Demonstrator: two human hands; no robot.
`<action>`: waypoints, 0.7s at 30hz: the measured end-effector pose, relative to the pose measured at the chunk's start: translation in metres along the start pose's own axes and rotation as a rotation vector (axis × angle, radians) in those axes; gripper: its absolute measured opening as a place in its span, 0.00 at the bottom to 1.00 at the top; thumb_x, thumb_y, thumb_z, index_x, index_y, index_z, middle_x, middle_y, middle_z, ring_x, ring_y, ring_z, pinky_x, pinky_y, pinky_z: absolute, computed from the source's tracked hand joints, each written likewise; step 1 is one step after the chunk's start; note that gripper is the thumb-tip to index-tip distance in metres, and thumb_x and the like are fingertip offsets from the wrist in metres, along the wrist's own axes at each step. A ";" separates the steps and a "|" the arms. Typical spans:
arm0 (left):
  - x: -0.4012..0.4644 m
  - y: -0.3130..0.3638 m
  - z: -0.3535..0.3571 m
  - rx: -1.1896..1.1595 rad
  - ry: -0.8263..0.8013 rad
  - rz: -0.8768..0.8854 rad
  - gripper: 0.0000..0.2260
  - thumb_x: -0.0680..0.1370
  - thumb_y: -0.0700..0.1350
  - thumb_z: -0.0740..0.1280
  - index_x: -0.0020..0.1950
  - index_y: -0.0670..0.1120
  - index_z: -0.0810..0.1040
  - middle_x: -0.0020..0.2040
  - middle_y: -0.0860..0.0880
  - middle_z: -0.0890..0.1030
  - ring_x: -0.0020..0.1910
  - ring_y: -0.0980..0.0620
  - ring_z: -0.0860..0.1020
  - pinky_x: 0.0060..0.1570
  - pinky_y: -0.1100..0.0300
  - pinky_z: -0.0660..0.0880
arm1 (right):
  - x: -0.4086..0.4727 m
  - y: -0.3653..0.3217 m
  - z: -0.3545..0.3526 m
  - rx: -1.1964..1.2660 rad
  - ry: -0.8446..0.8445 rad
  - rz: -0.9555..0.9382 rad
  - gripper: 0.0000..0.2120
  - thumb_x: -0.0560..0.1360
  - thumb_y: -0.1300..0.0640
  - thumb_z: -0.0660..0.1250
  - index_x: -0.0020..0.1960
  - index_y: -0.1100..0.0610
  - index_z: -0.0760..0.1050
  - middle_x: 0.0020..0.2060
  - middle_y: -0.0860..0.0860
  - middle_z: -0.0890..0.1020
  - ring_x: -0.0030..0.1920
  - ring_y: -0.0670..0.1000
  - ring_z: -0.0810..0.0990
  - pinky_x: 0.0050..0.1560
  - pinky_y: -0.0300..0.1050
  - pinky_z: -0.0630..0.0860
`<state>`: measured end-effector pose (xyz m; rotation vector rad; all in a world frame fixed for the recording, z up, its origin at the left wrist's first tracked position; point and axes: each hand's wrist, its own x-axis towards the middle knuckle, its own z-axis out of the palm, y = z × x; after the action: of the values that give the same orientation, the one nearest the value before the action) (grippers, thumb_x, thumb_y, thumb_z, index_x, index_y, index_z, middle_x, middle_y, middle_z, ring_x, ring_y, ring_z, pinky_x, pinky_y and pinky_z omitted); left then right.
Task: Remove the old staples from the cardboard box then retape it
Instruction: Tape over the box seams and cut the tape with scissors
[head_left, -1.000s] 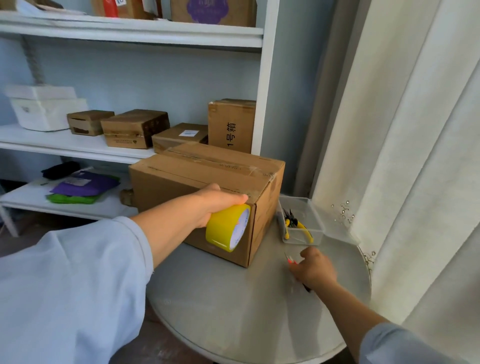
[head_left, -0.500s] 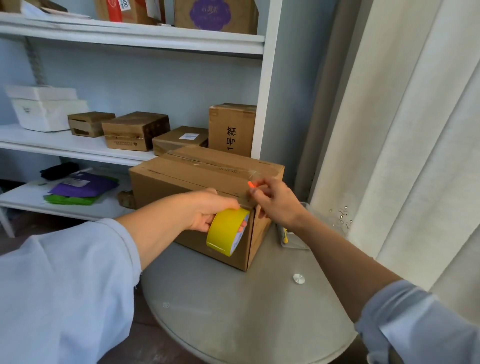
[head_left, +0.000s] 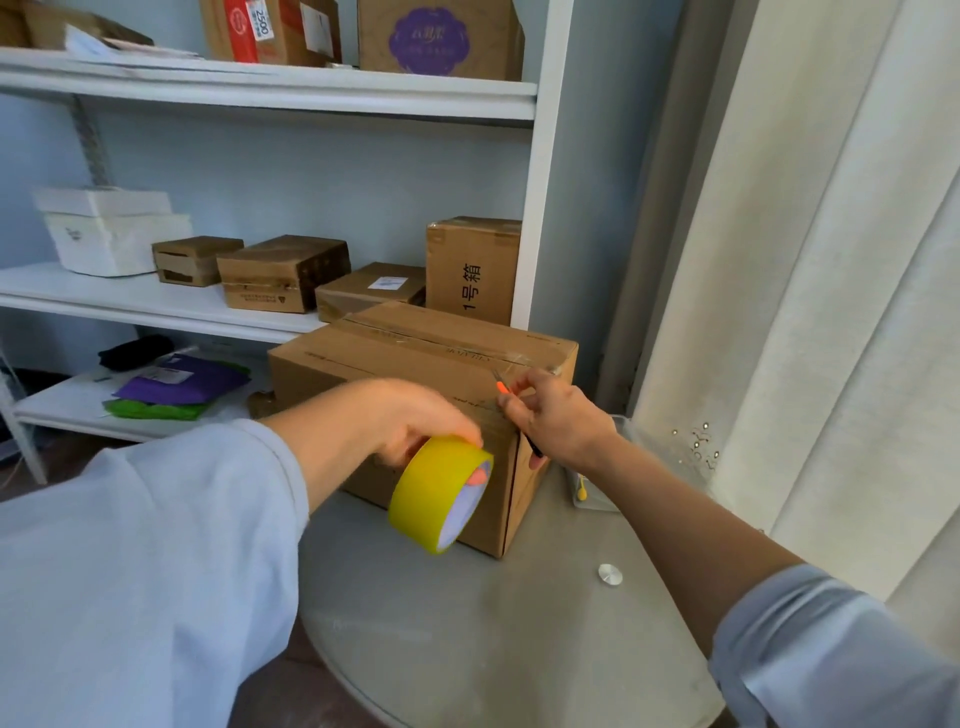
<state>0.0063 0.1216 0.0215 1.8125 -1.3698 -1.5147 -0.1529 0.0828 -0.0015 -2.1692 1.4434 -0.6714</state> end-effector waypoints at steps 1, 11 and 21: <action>0.001 -0.005 0.005 -0.001 -0.007 -0.012 0.04 0.77 0.39 0.66 0.43 0.39 0.75 0.30 0.44 0.81 0.26 0.52 0.79 0.30 0.59 0.80 | 0.000 0.000 0.000 -0.006 0.000 -0.005 0.15 0.78 0.40 0.57 0.53 0.51 0.69 0.45 0.52 0.84 0.29 0.50 0.83 0.49 0.61 0.79; -0.002 -0.006 0.004 -0.285 -0.143 -0.018 0.12 0.80 0.40 0.62 0.60 0.34 0.74 0.34 0.40 0.83 0.24 0.52 0.79 0.27 0.63 0.78 | -0.002 -0.001 -0.002 0.105 -0.007 -0.017 0.14 0.79 0.45 0.61 0.55 0.55 0.70 0.45 0.55 0.83 0.36 0.57 0.84 0.46 0.62 0.79; 0.009 -0.010 0.004 -0.272 -0.002 -0.036 0.10 0.81 0.44 0.61 0.43 0.42 0.77 0.32 0.42 0.80 0.20 0.55 0.76 0.20 0.65 0.75 | -0.016 0.001 -0.031 -0.215 0.068 -0.093 0.14 0.75 0.54 0.67 0.60 0.52 0.72 0.47 0.50 0.79 0.46 0.52 0.79 0.51 0.52 0.79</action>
<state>0.0061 0.1189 0.0080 1.6741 -1.0765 -1.6322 -0.1786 0.0942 0.0198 -2.4117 1.5190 -0.6540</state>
